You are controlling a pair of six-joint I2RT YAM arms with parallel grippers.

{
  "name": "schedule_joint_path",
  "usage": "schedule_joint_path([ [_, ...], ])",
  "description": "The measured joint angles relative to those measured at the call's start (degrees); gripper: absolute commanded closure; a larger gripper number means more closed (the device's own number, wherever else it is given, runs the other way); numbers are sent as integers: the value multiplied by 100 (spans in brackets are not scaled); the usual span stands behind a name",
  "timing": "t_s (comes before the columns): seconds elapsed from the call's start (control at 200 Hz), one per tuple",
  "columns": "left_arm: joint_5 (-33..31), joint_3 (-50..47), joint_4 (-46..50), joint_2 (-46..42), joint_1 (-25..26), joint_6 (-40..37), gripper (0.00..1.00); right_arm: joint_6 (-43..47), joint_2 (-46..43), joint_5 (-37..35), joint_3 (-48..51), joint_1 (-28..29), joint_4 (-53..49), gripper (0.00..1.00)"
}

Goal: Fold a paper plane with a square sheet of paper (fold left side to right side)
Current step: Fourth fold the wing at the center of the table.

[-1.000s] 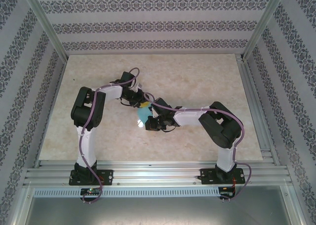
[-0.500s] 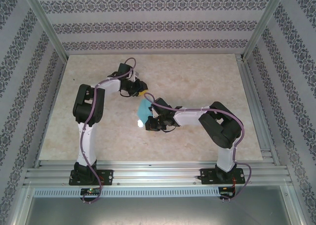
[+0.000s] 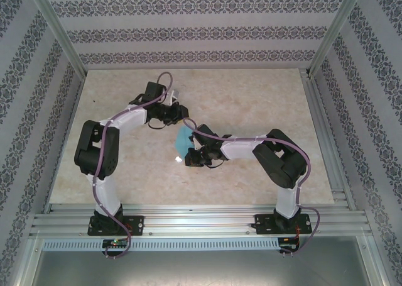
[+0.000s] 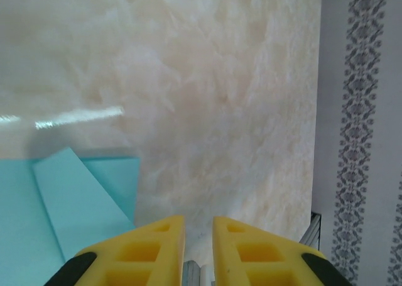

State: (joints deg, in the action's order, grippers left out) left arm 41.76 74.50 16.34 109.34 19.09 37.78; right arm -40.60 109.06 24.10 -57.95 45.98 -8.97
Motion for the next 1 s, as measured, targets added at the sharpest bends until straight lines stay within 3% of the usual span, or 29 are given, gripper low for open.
schedule_joint_path([
  [0.155,-9,-197,-42,481,459,2,82,31,-7,74,-2,-33,-92,91],
  [0.999,-343,-286,-221,946,337,-114,88,520,-111,372,70,-227,-479,91],
])
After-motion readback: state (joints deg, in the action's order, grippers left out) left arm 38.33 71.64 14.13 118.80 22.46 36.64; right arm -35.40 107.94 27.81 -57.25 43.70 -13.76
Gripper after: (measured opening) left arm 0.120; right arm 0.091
